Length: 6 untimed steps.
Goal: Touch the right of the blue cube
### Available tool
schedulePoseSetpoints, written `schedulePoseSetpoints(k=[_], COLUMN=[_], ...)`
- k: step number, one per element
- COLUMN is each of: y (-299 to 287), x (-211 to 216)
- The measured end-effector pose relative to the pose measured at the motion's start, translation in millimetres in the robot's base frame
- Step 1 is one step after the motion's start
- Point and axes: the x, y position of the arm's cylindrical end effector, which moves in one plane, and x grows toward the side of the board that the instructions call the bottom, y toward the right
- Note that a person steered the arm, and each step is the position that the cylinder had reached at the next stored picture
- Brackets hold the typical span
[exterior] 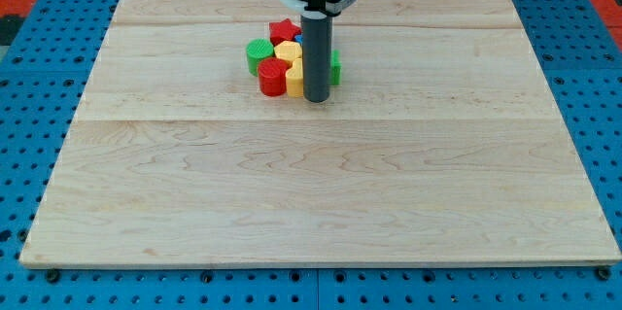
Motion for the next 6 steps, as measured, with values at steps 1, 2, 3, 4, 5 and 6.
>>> schedulePoseSetpoints(k=[1,2,3,4,5,6], y=[89.8,121.5,68.6,37.3,36.4,13.7], x=[-6.4,-126.8,-189.0,-155.9,-139.5,-126.5])
